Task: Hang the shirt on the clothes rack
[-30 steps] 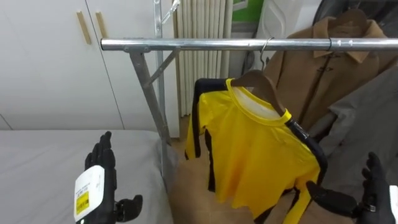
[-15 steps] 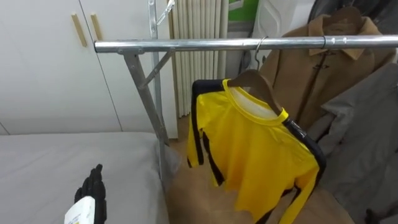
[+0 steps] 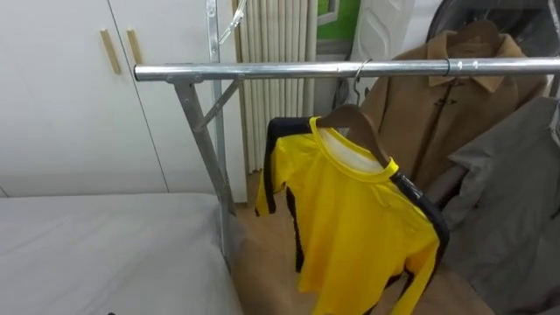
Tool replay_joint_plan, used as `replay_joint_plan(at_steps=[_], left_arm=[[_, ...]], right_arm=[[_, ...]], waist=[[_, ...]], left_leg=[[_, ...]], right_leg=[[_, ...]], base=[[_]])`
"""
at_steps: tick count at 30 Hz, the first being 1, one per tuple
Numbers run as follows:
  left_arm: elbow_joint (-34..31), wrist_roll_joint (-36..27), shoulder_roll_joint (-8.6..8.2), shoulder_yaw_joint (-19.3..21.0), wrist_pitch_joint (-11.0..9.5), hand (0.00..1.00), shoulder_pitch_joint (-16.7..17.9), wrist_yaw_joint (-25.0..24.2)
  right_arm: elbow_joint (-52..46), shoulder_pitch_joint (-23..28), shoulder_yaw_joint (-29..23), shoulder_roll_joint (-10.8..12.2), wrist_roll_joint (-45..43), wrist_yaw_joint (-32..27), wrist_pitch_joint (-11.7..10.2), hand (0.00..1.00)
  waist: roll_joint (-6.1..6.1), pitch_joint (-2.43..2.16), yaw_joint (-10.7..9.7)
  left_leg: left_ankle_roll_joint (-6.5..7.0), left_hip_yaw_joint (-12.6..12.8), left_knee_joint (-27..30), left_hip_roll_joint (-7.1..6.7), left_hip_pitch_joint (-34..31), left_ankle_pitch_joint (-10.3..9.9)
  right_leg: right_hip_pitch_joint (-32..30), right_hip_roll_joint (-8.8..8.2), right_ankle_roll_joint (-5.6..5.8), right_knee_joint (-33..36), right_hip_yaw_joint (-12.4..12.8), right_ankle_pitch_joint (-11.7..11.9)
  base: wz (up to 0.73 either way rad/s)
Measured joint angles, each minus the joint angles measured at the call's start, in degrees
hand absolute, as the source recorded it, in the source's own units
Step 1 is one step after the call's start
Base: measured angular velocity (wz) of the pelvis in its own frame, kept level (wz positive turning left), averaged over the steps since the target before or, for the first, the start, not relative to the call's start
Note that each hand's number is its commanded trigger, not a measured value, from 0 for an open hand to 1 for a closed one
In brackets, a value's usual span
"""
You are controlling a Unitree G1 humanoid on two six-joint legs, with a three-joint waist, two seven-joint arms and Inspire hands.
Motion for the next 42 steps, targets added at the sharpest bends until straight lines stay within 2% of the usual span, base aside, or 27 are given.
replay_joint_plan(at_steps=[1, 6, 12, 15, 20, 23, 30, 34, 36, 38, 41, 42], left_arm=[[0.63, 0.01, -0.01, 1.0, 0.01, 0.0, 0.03, -0.65], [0.71, 0.1, 0.05, 2.89, 0.03, 0.0, 0.1, -1.57], [0.67, 0.64, -0.07, 3.96, 0.14, 0.0, 0.0, -3.23], [0.39, 0.63, -0.46, 4.51, 0.82, 0.0, -0.15, -4.79], [-3.36, 2.46, -0.72, 4.95, 1.21, 0.0, -0.72, -5.58], [-4.22, 3.04, -0.87, 4.93, 1.2, 0.0, -0.84, -5.59], [-4.88, 2.85, -1.38, 4.74, 1.39, 0.0, -0.74, -5.97], [-7.61, 3.78, -1.82, 4.71, 1.87, 0.0, -0.8, -6.04], [-8.05, 4.53, -1.94, 4.71, 2.24, 0.0, -0.6, -6.23], [-8.82, 5.16, -2.3, 4.52, 2.4, 0.0, -0.45, -6.37], [-10.18, 6.22, -2.54, 3.3, 2.41, 0.0, -0.63, -7.22], [-10.5, 6.2, -2.49, 2.06, 2.46, 0.0, -0.88, -7.54]], right_arm=[[0.96, 0.02, -0.17, 0.0, -1.22, 0.72, 0.01, 0.0], [3.49, -0.15, -0.61, -0.04, -4.49, 1.84, 1.25, 0.0], [4.44, -0.65, -0.57, -0.02, -6.53, 3.25, 3.03, 0.0], [5.94, -2.07, -0.52, 0.0, -5.48, 5.04, 3.79, 0.0], [6.1, -3.89, -0.52, 0.23, -5.27, 7.48, 4.3, 0.0], [6.15, -4.46, -0.52, 0.37, -5.27, 8.03, 4.28, 0.0], [6.1, -5.65, -0.14, 0.61, -5.27, 10.3, 4.55, 0.0], [6.11, -6.33, 0.66, 0.21, -5.46, 10.85, 5.5, 0.0], [6.09, -6.57, 1.55, -0.2, -5.54, 11.22, 5.51, 0.0], [5.9, -6.65, 3.29, -0.69, -5.87, 11.21, 5.5, 0.0], [6.16, -7.9, 4.78, -1.7, -9.14, 11.12, 5.46, 0.0], [6.18, -8.32, 5.87, -2.12, -10.17, 11.11, 5.47, 0.0]], waist=[[-0.04, 0.0, -0.01], [-0.04, 0.01, 0.06], [0.38, -0.03, 0.23], [0.65, -0.07, 0.44], [1.24, -0.37, 0.49], [1.44, -0.39, 0.36], [1.48, -0.37, 0.61], [1.47, -0.14, 0.64], [1.47, 0.09, 0.81], [1.6, 0.12, 1.31], [1.63, 0.23, 2.13], [1.42, 0.33, 2.1]], left_leg=[[0.0, 0.01, -0.18, 0.01, 0.06, 0.0], [0.0, 0.14, -0.25, -0.03, -0.1, -0.01], [0.0, -0.17, -0.2, -0.03, -0.27, -0.01], [0.0, -0.41, -0.18, -0.11, -0.4, -0.01], [0.03, -2.49, 0.25, -0.54, -1.41, 0.02], [0.03, -3.76, 0.37, -0.8, -1.28, 0.02], [0.03, -7.02, 0.95, -0.92, -2.02, 0.02], [0.01, -9.5, 2.04, -1.01, -3.4, 0.03], [0.0, -9.81, 2.67, -1.14, -3.72, 0.02], [-0.25, -10.19, 3.03, -1.26, -4.73, 0.19], [-0.53, -9.43, 5.03, -1.23, -8.15, 0.74], [-0.51, -8.3, 5.89, -1.16, -9.5, 1.17]], right_leg=[[-0.09, 0.25, 0.07, 0.07, 0.64, -0.04], [-0.6, 0.3, 0.16, 0.73, 0.71, -0.06], [-0.58, -0.12, 0.03, 0.58, -0.84, 0.02], [-0.64, -0.26, 0.04, 0.56, -1.15, -0.01], [-0.65, -0.98, 0.13, 0.35, -3.02, -0.24], [0.1, -1.39, 0.18, 0.23, -4.18, -0.68], [1.18, -1.88, -0.19, -0.24, -7.48, -1.4], [1.17, -2.67, -0.64, 0.43, -10.44, -2.29], [0.81, -3.02, -0.87, 2.17, -11.36, -3.44], [0.37, -3.4, -1.05, 2.78, -12.96, -4.02], [-0.52, -4.18, -1.33, 2.89, -16.73, -4.26], [-0.47, -4.62, -1.44, 2.79, -18.92, -4.43]], base=[[-0.04], [-0.01], [0.03], [0.05], [0.19], [0.24], [0.25], [0.34], [0.32], [0.43], [0.67], [0.96]])
